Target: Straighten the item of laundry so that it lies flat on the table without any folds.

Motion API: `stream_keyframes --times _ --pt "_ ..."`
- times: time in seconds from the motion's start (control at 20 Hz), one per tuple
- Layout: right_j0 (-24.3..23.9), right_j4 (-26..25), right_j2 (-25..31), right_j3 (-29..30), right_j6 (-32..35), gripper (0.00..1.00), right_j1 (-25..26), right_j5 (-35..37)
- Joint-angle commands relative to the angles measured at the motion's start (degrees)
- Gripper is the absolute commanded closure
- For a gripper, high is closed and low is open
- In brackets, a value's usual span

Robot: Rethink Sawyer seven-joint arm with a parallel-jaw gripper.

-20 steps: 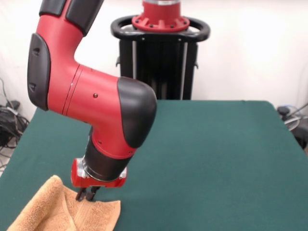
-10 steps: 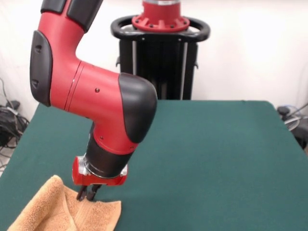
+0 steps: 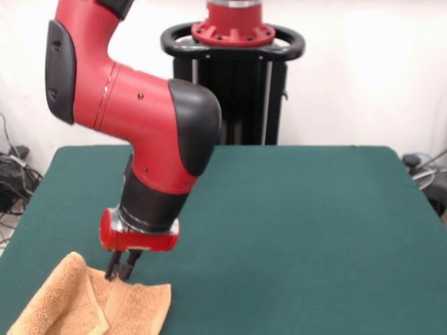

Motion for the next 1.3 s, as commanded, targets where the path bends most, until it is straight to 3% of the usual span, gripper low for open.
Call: stream_keyframes --times 0.05,0.8,1.3 --pt "-2.7 -6.7 4.9 18.9 1.0 1.00 -5.9 -7.6" --pt "2.0 -9.8 -0.2 27.1 9.9 1.00 -1.5 -17.9" --pt "6.4 -7.2 -4.3 30.7 12.2 1.00 1.5 -21.7"
